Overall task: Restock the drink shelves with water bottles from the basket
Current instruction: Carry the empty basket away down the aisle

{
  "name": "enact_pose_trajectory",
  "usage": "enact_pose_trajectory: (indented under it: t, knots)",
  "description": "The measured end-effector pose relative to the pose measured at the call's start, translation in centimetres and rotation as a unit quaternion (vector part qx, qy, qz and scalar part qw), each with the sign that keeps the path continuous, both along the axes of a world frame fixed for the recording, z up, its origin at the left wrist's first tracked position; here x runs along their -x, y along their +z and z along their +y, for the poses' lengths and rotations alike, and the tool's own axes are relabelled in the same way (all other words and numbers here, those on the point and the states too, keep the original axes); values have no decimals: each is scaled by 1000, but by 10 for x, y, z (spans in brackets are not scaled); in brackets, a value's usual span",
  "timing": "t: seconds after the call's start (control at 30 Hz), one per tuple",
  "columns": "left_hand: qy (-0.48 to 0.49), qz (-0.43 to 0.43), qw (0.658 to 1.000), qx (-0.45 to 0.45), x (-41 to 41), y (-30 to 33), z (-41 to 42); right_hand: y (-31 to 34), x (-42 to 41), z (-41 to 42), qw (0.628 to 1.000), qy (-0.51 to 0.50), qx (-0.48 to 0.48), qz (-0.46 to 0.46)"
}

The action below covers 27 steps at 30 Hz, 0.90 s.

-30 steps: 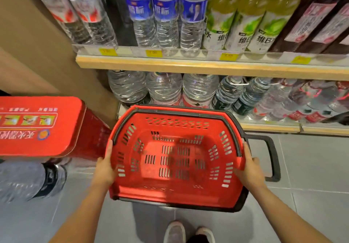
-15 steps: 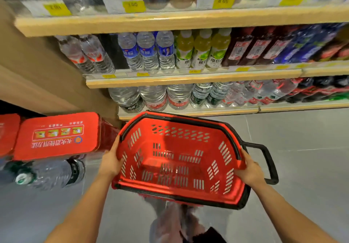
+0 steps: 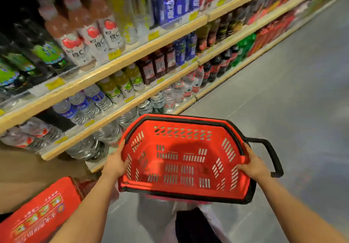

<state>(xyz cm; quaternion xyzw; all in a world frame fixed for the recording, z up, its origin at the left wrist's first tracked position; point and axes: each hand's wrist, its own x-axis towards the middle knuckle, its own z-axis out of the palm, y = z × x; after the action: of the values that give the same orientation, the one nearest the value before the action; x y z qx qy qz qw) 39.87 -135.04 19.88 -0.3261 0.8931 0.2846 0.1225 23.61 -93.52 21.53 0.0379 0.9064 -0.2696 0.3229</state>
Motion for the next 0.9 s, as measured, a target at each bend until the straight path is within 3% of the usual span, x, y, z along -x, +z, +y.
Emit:
enact_pose_trajectory:
  t: [0.37, 0.9]
  knots:
    - [-219, -12, 976, 3, 147, 12, 133, 16, -47, 157, 978, -206, -16, -3]
    - [-396, -17, 918, 34, 352, 8, 486, 18, -4, 470, 917, -398, 8, 5]
